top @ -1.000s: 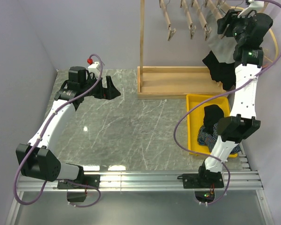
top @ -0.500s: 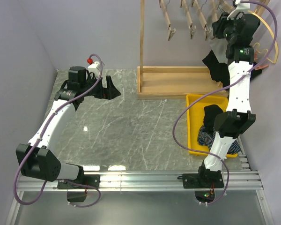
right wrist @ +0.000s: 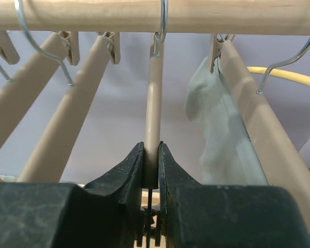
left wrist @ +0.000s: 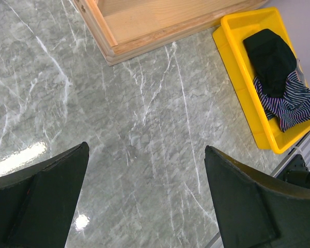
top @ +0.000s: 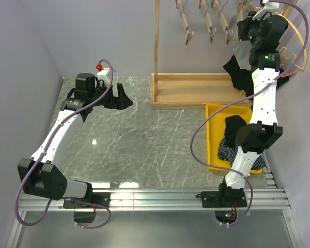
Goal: Clip the underwear to the hanger
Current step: Pick up the hanger from the clothesline.
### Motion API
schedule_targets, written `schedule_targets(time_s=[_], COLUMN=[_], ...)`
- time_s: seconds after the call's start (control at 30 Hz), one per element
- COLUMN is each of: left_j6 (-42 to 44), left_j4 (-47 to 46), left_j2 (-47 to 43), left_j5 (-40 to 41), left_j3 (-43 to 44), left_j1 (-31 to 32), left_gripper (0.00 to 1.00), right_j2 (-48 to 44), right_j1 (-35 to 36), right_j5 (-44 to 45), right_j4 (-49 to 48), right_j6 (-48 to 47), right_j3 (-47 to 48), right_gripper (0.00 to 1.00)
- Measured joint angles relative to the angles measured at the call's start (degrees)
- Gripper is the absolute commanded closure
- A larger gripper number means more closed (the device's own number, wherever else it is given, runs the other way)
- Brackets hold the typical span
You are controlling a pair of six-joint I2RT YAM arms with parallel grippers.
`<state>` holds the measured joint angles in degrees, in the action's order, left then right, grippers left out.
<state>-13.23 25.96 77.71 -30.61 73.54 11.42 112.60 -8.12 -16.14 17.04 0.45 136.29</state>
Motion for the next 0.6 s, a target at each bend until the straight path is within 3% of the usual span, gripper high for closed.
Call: schedule_targets(time_s=[0.23, 0.6], left_j6=[0.02, -0.04], left_j4=[-0.02, -0.04], left_j2=[0.02, 1.38], left_j5=[0.00, -0.66], left_j3=[0.00, 0.09], left_j1=[0.00, -0.11], left_gripper=[0.01, 0.01], right_j2=[-3.50, -17.97], right_j1=[0.00, -0.09], right_j5=[-1.25, -2.73], right_j4=[-0.52, 2.93], right_j6=[0.79, -4.04], right_j3=[-2.71, -18.08], right_gripper=[1.00, 1.00])
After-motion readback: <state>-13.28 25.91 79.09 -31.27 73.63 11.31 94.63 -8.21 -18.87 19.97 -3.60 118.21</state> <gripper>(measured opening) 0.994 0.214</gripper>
